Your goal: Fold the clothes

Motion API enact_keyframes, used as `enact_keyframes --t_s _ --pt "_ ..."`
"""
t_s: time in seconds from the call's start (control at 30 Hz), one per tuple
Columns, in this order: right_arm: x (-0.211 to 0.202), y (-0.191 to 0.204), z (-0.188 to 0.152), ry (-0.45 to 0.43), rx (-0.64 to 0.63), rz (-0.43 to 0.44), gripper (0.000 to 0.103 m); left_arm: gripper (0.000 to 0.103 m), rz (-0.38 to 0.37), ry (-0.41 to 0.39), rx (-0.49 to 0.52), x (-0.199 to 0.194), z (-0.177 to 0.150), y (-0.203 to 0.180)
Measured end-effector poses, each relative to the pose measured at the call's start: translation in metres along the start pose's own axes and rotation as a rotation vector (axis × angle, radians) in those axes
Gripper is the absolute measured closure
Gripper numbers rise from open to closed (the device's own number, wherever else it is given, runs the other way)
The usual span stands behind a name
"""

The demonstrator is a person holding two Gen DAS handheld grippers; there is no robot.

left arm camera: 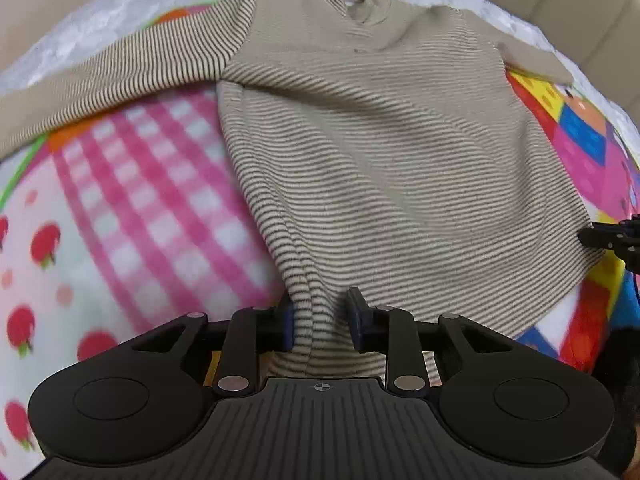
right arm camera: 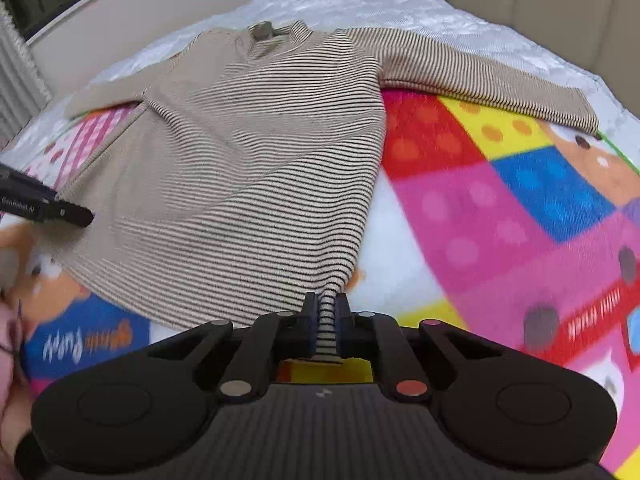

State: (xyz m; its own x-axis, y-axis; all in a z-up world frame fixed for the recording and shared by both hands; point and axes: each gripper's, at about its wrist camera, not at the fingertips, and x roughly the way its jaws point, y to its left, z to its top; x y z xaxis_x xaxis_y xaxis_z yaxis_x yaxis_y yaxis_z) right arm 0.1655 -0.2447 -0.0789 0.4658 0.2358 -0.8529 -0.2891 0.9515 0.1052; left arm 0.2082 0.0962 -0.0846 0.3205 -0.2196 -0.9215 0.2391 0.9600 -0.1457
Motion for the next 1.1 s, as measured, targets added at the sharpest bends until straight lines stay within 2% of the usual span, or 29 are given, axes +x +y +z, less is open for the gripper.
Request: enact_keyframes --t_s 0.17,0.27,0.37,0.43,0.5,0.63,0.7,0.73,0.8,0.93,1.03,1.1 --pt "-0.018 0.0 -0.01 -0.006 -0.011 0.007 0.094 0.074 -0.025 0.052 0.041 -0.009 -0.017 -0.008" --pt "-0.029 0.0 -0.007 -0.027 -0.042 0.011 0.091 0.063 -0.039 0.048 0.074 -0.021 -0.016 -0.012" --pt "-0.04 -0.004 0.005 -0.068 -0.059 -0.005 0.073 0.049 -0.066 -0.043 0.053 -0.039 -0.002 -0.01" --pt "-0.042 -0.009 0.019 -0.098 -0.065 -0.03 0.071 0.035 -0.07 -0.119 0.023 -0.046 0.013 -0.007" --pt "-0.038 -0.013 0.04 -0.125 -0.067 -0.06 0.071 0.029 -0.066 -0.202 -0.026 -0.047 0.031 -0.004" --pt "-0.025 -0.014 0.093 -0.196 -0.061 -0.102 0.071 0.028 -0.089 -0.291 -0.173 -0.022 0.068 0.004" --pt "-0.017 -0.011 0.121 -0.227 -0.06 -0.107 0.071 0.028 -0.099 -0.309 -0.176 -0.01 0.074 0.005" --pt "-0.01 -0.009 0.137 -0.233 -0.065 -0.103 0.069 0.028 -0.105 -0.315 -0.162 -0.005 0.075 0.006" --pt "0.012 -0.001 0.165 -0.23 -0.085 -0.089 0.059 0.026 -0.123 -0.309 -0.142 0.005 0.074 0.012" --pt "0.069 0.022 0.213 -0.243 -0.089 -0.071 0.057 0.023 -0.161 -0.279 -0.192 0.018 0.076 0.032" --pt "0.109 0.047 0.239 -0.254 -0.06 0.04 0.058 0.023 -0.187 -0.268 -0.245 0.024 0.078 0.049" --pt "0.133 0.072 0.246 -0.244 -0.098 0.11 0.058 0.02 -0.205 -0.261 -0.277 0.027 0.079 0.059"
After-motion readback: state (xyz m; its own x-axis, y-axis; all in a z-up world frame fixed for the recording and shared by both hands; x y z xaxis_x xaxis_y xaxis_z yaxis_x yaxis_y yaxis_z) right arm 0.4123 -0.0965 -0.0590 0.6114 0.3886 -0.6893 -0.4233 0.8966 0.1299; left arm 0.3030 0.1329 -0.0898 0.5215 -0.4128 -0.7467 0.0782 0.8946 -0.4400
